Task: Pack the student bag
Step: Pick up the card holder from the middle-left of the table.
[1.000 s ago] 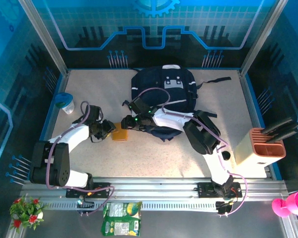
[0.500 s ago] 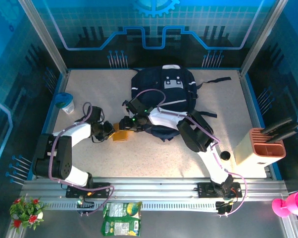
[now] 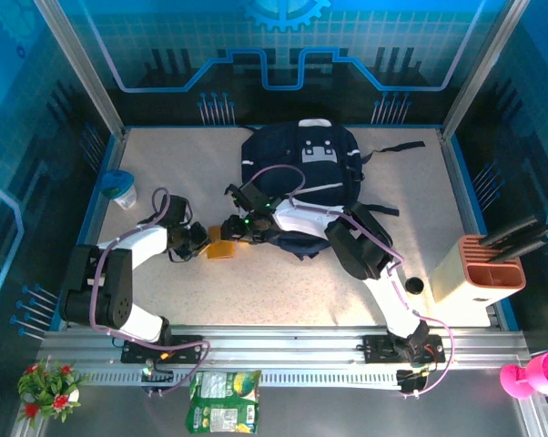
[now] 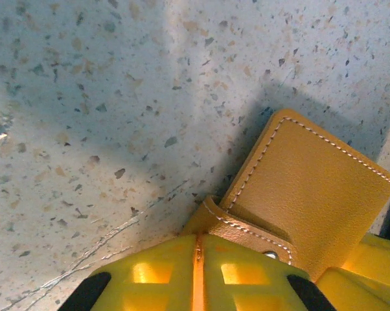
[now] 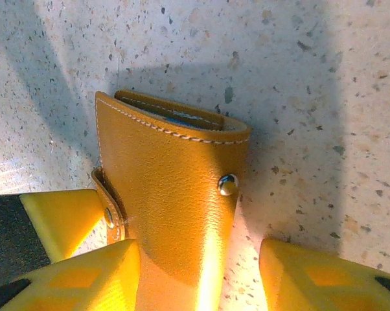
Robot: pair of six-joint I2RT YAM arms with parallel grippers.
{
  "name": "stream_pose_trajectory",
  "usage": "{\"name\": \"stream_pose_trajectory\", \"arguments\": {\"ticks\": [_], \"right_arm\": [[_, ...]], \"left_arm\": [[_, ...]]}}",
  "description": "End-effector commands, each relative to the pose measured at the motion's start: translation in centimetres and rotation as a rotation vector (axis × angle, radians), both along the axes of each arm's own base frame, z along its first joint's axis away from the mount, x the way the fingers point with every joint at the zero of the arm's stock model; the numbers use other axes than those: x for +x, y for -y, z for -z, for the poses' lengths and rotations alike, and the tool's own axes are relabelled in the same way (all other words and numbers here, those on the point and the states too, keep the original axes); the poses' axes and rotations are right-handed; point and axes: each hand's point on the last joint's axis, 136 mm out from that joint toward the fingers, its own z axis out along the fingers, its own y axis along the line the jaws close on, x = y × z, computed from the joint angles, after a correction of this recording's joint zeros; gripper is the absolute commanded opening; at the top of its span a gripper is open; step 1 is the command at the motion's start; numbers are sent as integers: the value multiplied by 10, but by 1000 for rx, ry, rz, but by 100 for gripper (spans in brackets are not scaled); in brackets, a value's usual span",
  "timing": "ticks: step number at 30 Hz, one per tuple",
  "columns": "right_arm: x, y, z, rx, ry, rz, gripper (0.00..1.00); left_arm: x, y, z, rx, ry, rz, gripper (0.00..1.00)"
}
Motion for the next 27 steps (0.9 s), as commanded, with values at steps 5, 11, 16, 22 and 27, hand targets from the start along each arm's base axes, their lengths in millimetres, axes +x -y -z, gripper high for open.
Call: {"name": "stream_pose_trajectory", "arguments": {"ticks": [5,11,16,22,27], "right_arm": [[-9,-19,-13,84,-10,-70,48],[-13,-29,-19,143,-10,-105,43],[-11,-26,-24,138,15,-95,30],[-2,-13,-40,130,92,-76,12],[12,13,-86,165,248,-75,10]], "left_arm": [[-14,-6,16,21,-63,-20,9],[-12,-4,11,11,-51,-19,9],[-8,-4,0,10,-24,-17,10],[0,-6,-27,22,35,-18,21],[12,-9,-66,62,143,22,38]]}}
